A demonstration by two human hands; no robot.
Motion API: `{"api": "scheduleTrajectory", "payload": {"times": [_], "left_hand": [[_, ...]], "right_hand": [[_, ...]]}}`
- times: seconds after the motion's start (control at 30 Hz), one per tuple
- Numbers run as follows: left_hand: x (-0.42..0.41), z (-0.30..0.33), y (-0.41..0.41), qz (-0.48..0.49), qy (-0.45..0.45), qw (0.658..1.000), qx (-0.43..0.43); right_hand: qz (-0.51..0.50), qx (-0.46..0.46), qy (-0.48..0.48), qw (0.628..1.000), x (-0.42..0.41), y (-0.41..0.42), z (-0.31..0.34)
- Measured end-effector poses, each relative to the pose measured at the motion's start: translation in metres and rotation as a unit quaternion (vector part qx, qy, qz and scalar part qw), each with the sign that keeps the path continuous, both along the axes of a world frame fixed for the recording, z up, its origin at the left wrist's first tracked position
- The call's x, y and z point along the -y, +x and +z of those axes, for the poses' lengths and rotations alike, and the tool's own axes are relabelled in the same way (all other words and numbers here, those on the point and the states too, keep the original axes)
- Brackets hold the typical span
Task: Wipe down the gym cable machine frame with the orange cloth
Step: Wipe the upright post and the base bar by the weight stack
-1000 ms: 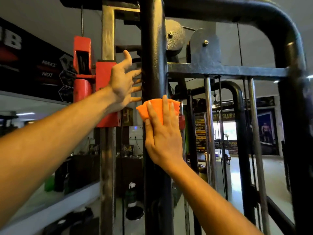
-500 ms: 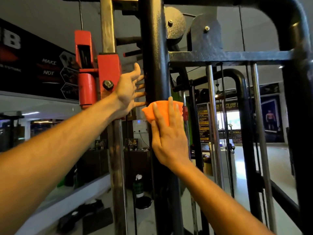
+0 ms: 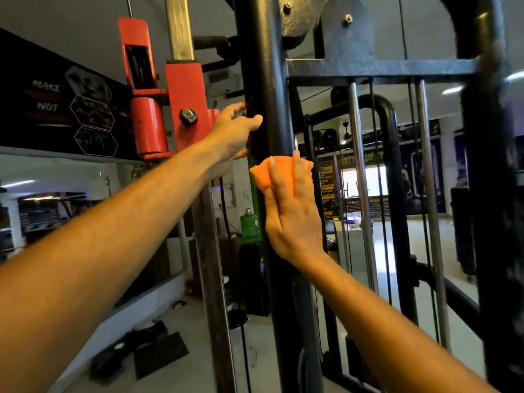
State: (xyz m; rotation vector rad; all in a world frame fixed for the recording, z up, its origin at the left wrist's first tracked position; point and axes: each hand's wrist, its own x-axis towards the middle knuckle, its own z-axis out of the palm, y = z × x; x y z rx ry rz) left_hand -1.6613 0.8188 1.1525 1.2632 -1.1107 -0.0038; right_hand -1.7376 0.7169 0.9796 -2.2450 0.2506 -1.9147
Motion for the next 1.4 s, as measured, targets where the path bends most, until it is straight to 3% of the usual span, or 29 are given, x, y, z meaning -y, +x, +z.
{"api": "scheduleTrajectory", "payload": {"times": [0.17,0.37,0.6,0.83,1.07,1.3,1.4], "left_hand": [[-0.006,-0.001,-0.002,-0.003,0.024,0.999,0.032],[-0.006,-0.016,0.007,-0.059,0.052,0.996,0.029],[-0.005,-0.020,0.006,-0.056,0.045,0.997,0.003],[0.008,-0.029,0.021,-0.022,0.026,0.998,0.052],[0.007,-0.038,0.023,-0.022,0.041,0.997,0.067],[0.002,-0.052,0.024,-0.040,0.071,0.996,0.043],[-0.001,-0.050,0.017,-0.038,0.072,0.996,0.032]], "right_hand": [[-0.016,0.013,-0.002,1.000,-0.001,0.004,0.045],[-0.028,-0.009,-0.008,1.000,-0.006,-0.001,-0.044],[0.007,0.000,0.007,1.000,0.004,-0.002,0.039],[0.012,-0.005,0.044,0.999,-0.008,-0.001,-0.057],[0.001,0.014,0.028,1.000,-0.004,0.003,0.023],[0.002,0.001,0.046,0.999,-0.011,0.001,-0.077],[0.000,0.007,0.048,0.999,-0.006,0.002,-0.045]]}}
